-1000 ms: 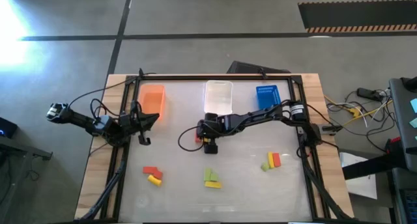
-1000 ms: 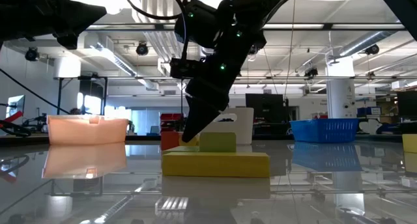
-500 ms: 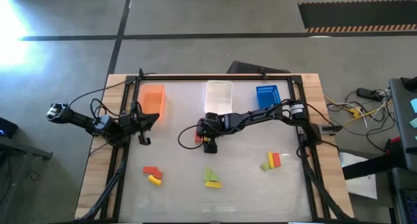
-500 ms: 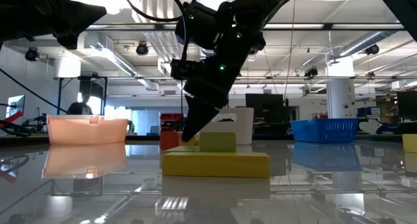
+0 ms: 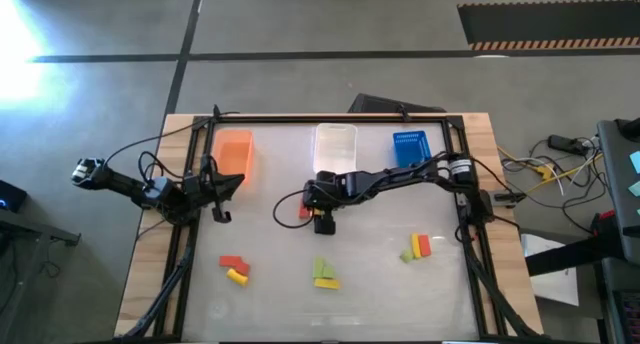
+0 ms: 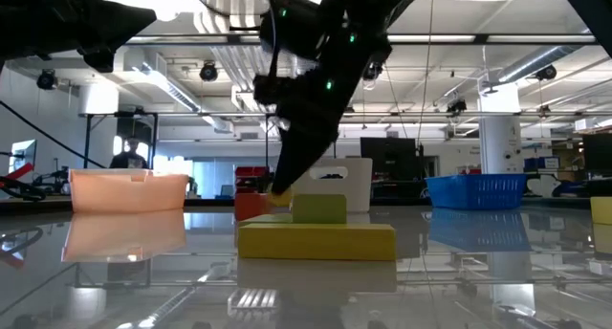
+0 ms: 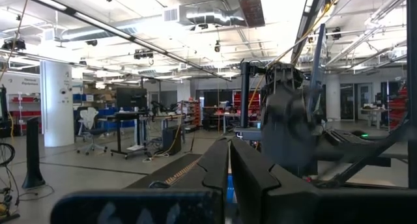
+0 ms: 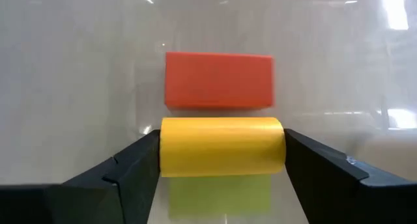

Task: Sort & place blocks by color
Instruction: Put the top center yellow block into the white bin

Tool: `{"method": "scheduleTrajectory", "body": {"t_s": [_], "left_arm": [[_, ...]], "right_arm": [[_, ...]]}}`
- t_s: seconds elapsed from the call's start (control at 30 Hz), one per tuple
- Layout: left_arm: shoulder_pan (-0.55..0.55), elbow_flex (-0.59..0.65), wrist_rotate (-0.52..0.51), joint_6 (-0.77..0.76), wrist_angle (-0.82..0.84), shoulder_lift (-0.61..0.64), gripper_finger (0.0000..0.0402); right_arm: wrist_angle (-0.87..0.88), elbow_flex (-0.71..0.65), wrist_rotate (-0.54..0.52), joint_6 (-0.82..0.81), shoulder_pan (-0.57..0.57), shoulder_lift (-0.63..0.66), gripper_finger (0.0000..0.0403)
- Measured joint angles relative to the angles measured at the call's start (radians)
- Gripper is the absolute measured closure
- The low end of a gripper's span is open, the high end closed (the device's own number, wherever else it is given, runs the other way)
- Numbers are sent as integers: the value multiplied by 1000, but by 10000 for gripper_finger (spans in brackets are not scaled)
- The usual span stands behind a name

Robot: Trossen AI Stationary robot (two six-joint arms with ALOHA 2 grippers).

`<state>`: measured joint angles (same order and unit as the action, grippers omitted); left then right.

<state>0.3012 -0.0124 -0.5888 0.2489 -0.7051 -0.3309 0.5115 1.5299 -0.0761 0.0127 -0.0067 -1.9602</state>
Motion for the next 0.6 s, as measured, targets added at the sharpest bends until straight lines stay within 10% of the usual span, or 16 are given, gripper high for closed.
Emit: {"method": "scheduleTrajectory", "body": {"t_s": [0.6], "left_arm": [[0, 0, -10, 0, -2, 6, 400]], "right_arm": [[179, 49, -49, 177, -190, 255, 129]]}}
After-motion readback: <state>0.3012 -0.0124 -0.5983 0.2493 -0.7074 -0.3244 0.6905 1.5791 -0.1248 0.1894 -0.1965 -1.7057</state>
